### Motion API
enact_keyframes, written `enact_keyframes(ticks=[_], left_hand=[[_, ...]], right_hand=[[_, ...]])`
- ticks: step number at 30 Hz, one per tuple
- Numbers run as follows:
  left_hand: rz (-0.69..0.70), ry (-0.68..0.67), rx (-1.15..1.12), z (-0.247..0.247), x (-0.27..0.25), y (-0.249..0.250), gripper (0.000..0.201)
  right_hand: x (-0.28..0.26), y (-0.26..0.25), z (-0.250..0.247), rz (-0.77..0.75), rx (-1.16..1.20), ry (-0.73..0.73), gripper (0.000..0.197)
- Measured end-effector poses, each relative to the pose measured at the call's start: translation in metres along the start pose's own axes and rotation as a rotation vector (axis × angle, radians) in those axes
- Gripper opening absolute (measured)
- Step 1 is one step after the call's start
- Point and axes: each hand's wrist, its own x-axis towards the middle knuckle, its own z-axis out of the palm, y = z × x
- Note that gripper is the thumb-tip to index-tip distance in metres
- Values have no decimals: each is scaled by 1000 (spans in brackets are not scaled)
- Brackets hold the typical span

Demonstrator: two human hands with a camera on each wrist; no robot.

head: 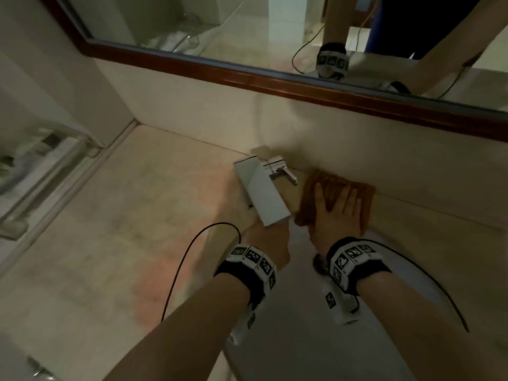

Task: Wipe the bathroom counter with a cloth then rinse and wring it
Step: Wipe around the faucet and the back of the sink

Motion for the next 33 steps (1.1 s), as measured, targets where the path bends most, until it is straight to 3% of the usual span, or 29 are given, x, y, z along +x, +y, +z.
enact_keyframes(ticks=[3, 6, 12, 16, 23, 29, 33], left_hand=[[5, -35, -17, 0, 2, -4, 68], [-1, -47, -31, -1, 3, -1, 66], [-9, -90, -24, 0, 5, -2, 65], [-5, -76, 37, 5, 9, 1, 60], [-15, -34, 37, 2, 2, 2, 73], [9, -30, 18, -16, -18, 0, 90], [54, 51, 85, -24, -34, -9, 74]], right_hand=[[8, -19, 4, -70, -39, -42, 97], [1, -6, -1, -85, -49, -14, 95], [-39, 68, -25, 146, -129, -172, 94], [-33, 54, -27, 225, -142, -217, 112], [2, -28, -18, -21, -41, -175, 122], [-30, 16, -23, -83, -118, -181, 104], [-40, 16, -24, -14, -120, -216, 101]])
